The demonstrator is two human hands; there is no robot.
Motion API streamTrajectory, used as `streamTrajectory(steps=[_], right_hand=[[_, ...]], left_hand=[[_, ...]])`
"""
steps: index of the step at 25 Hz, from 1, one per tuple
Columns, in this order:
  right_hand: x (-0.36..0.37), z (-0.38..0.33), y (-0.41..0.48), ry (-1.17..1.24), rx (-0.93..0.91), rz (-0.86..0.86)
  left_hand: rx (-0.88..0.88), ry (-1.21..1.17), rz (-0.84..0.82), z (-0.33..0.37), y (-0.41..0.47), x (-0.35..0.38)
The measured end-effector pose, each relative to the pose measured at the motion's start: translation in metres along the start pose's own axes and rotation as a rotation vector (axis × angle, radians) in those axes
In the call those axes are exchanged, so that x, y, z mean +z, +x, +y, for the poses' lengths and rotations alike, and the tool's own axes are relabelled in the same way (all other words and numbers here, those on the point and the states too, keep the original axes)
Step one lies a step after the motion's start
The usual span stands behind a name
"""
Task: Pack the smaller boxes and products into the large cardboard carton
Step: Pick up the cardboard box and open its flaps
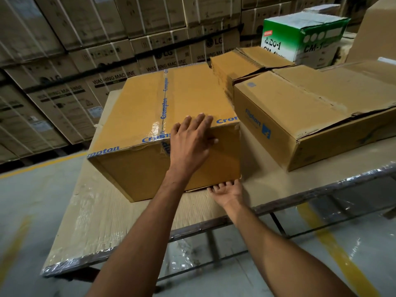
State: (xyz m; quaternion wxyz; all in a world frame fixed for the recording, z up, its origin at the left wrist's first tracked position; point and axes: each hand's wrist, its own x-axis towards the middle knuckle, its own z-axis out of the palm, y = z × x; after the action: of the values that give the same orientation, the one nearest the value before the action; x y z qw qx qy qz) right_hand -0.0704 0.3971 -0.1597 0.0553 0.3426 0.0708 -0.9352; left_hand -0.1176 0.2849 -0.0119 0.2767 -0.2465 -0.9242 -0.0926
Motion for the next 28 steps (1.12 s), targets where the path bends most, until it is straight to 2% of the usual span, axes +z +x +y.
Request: streamTrajectory(steps=[3, 6, 10, 14, 17, 23, 28], right_hand=[[0.006, 0.021, -0.001, 0.05, 0.158, -0.077], [0.018, 0.026, -0.002, 0.04, 0.139, -0.151], [0.043, 0.015, -0.008, -0.097, -0.055, -0.243], [0.073, 0.005, -0.028, -0.48, -0.311, -0.346], [0.102, -0.003, -0.041, -0.68, -0.483, -0.383], [0.157, 0.006, -0.062, -0.783, -0.74, -0.497], [0.181, 0.012, -0.08, -0.828, -0.836, -0.551]], left_hand=[[0.001, -0.021, -0.004, -0.009, -0.005, 0.0], [-0.025, -0.031, 0.03, -0.016, 0.001, -0.008], [-0.103, -0.026, 0.119, -0.021, 0.012, -0.019], [-0.198, -0.149, 0.24, -0.036, 0.032, -0.045], [-0.335, -0.289, 0.378, -0.055, 0.037, -0.069], [-0.525, -0.549, 0.57, -0.079, 0.011, -0.098], [-0.569, -0.709, 0.629, -0.095, 0.0, -0.107]])
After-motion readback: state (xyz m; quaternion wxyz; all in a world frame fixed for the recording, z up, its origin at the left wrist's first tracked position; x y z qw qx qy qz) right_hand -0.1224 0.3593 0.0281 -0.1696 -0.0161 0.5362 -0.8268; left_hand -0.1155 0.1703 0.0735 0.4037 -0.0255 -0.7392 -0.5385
